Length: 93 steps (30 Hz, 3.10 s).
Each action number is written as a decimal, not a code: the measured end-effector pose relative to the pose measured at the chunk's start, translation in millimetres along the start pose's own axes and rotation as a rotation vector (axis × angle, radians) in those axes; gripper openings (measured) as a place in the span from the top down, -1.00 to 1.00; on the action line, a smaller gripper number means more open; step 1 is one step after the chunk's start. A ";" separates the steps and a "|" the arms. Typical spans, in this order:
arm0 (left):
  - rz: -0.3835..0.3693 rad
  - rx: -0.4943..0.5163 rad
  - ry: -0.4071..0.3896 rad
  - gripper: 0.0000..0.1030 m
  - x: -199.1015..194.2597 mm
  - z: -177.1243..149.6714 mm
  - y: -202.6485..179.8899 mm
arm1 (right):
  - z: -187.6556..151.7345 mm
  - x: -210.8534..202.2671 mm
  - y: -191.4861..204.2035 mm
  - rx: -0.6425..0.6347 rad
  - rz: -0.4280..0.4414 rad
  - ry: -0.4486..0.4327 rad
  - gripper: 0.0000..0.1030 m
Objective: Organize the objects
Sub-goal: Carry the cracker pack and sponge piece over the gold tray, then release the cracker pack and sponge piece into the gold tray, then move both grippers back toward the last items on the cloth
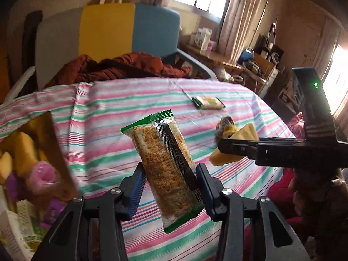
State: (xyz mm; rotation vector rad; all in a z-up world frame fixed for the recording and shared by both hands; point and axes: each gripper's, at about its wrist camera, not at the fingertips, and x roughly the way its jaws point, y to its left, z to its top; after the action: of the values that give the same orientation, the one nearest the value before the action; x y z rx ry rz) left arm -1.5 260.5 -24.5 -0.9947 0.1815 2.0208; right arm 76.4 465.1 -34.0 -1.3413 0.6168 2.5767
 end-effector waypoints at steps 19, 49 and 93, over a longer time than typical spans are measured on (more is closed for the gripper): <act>0.278 -0.290 -0.222 0.08 -146.7 -34.9 142.0 | -1.1 9.5 144.3 -0.259 0.186 -0.023 -0.32; 0.421 -0.487 -0.090 0.07 -148.6 -107.4 237.7 | 11.6 84.8 342.4 -0.535 0.366 0.045 -0.97; 0.532 -0.344 -0.187 -0.01 -175.2 -83.9 168.2 | -37.0 20.6 259.5 -0.470 0.056 -0.167 -1.00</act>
State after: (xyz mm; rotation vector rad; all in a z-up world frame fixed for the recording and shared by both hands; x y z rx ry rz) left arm -22.7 6.2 5.4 -1.0311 -0.0093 2.6862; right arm 5.0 214.8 3.2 -1.2110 0.0149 2.9596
